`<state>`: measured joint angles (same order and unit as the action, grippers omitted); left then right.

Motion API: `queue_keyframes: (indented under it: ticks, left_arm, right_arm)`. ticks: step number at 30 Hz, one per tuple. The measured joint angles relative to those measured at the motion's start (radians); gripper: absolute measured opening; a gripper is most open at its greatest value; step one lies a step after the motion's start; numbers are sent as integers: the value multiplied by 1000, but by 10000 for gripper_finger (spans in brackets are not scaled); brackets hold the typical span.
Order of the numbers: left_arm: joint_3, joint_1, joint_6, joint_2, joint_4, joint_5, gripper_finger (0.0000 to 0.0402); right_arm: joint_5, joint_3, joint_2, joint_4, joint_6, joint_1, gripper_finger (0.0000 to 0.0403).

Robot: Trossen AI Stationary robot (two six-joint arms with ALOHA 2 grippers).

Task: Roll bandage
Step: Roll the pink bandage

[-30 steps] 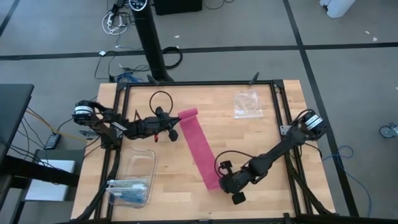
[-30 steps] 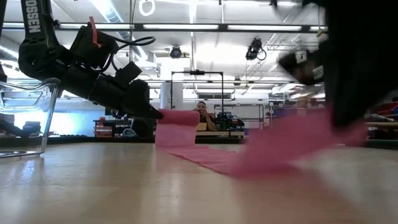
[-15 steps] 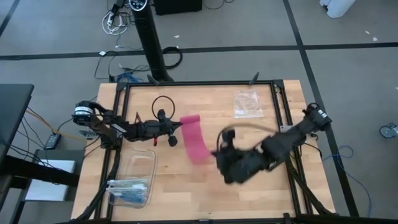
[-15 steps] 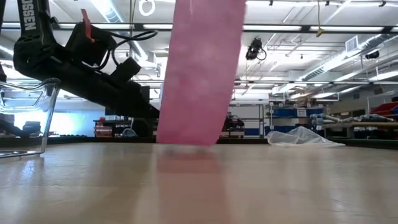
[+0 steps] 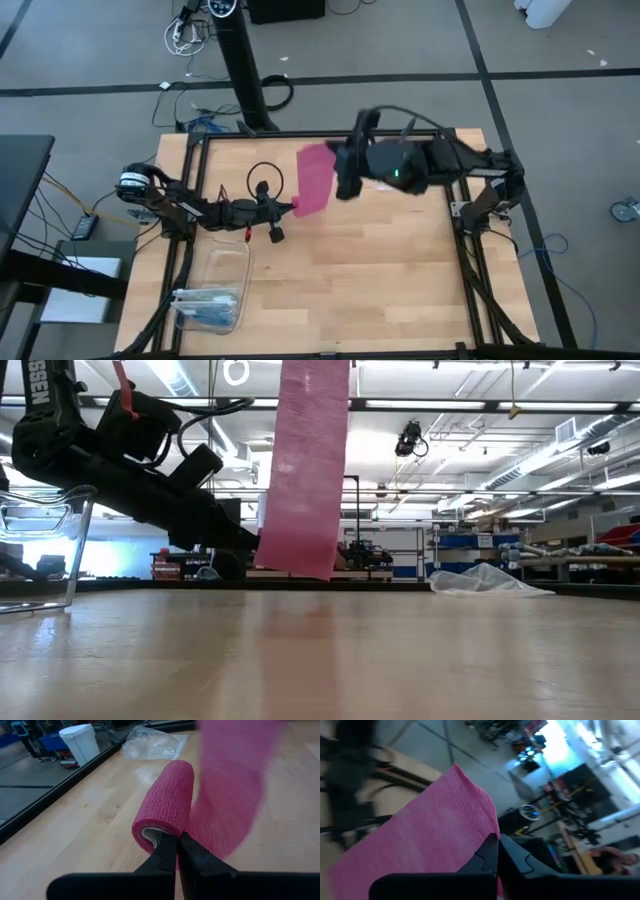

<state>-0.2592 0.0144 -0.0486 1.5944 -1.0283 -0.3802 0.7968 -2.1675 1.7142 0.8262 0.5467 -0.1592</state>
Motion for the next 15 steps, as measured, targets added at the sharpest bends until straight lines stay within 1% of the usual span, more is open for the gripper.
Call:
queue_keyframes:
  ticks: [5,10,15]
  left_arm:
    - [0,28,-19,0,-4,0,6]
    - [0,34,-30,0,-6,-10,6]
    - [0,56,-30,0,-15,14,6]
  right_arm:
    - [-9,-4,0,-112,88,99,0]
    - [-76,-4,0,-169,113,172,0]
    - [-143,-4,0,-197,125,243,0]
